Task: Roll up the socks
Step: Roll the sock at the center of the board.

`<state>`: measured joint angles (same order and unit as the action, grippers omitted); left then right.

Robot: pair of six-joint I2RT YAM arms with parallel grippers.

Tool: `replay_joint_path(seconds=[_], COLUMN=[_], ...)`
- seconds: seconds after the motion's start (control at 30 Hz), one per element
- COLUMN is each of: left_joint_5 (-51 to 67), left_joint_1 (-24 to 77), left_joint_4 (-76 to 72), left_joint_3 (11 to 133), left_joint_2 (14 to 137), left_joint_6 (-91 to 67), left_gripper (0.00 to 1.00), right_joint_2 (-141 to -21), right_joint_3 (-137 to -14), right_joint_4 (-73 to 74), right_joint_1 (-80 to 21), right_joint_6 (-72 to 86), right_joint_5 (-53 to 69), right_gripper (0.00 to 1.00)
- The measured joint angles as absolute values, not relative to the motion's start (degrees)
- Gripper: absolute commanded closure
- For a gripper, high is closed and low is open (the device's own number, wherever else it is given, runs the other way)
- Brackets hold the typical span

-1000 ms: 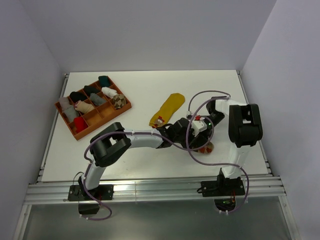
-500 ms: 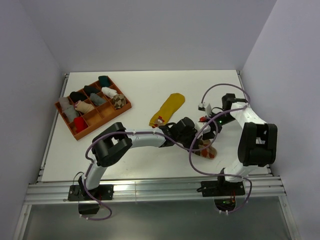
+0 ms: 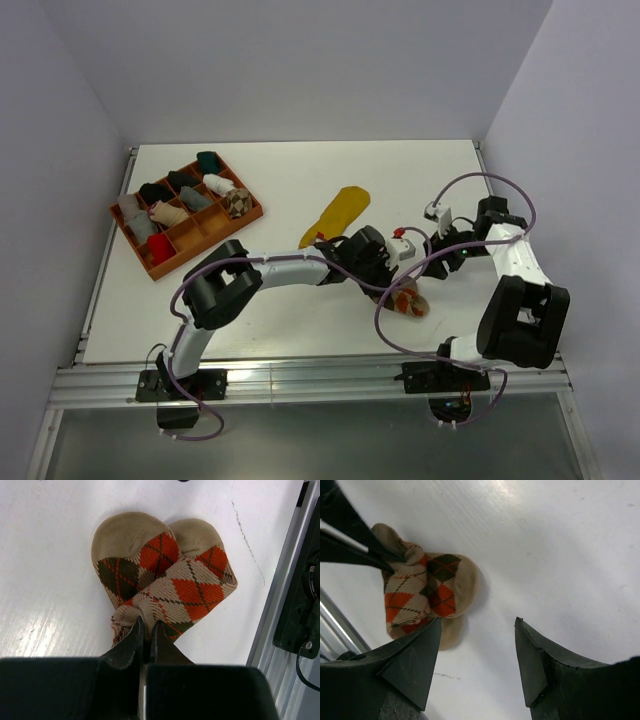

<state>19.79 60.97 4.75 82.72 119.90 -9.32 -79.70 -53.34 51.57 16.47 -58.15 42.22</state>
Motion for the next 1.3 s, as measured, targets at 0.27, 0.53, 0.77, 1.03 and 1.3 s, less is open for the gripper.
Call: replay_joint_path(seconds=[0.27,0.53,0.77,1.03,1.3], left_joint_5=[20.9,23.8,27.2,30.2,31.6], left_joint_1=[60.7,60.4,59.2,58.3,58.0], left_joint_4=[6.9,8.5,8.9,8.9,10.0], left_joint_3=[84.6,86.3,87.0,87.4,88.5], left_joint_2=[120.8,122.0,122.9,123.7,124.5], left_joint_6=[-9.2,-8.5,-8.7,-9.2,-9.4], left_gripper=[1.0,1.0,1.0,1.0,1.0], right_joint_2=[-72.9,-66.0,-65.9,-63.7,-63.8], right_joint_3=[-47.3,-42.6,-42.3,-40.0,-39.0], right_joint_4=[57.1,57.1,58.4,57.3,56.0], right_joint_1=[16.7,16.1,12.4,6.2,1.7], right_joint_6=[-68.9,-72.8,-74.6,-73.9,-72.9], right_joint_5=[43.3,43.0,43.0,40.4,36.2], right_gripper=[0.31,0.3,0.31,0.3,0.3])
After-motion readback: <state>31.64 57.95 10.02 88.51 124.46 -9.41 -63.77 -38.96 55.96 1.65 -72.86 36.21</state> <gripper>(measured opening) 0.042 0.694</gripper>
